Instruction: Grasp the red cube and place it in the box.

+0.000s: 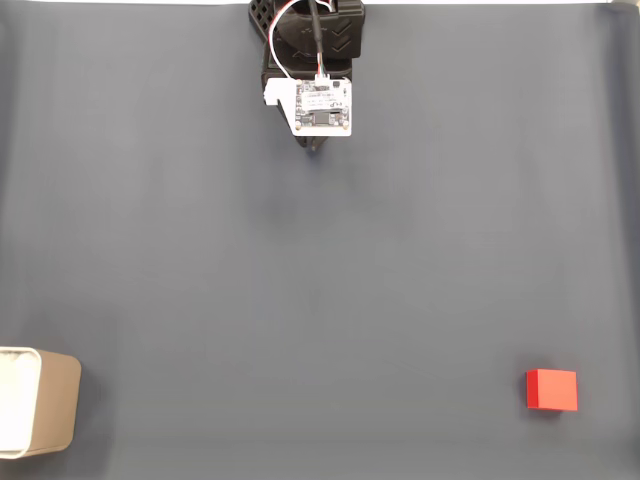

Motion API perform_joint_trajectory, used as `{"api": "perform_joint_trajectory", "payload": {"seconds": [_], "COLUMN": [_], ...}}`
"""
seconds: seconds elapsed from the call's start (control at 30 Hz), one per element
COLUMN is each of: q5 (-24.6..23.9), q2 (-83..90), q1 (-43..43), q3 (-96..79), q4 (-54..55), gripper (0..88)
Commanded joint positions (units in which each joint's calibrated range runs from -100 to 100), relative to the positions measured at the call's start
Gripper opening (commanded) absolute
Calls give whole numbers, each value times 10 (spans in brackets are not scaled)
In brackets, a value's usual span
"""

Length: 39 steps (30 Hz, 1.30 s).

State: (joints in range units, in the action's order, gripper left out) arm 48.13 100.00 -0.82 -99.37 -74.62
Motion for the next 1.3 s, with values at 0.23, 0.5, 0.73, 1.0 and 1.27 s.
{"api": "perform_joint_trajectory", "payload": {"seconds": [0.23,0.5,0.73,1.0,1.27], "q5": [6,4,-1,-1,0], "q2": [-1,-1,-1,-1,-11], "q1": [-3,-4,-5,-2,2], "q3": [-5,-5,-5,-5,4], "q4": [-12,18,105,191,284], "gripper": [0,0,0,0,0]}}
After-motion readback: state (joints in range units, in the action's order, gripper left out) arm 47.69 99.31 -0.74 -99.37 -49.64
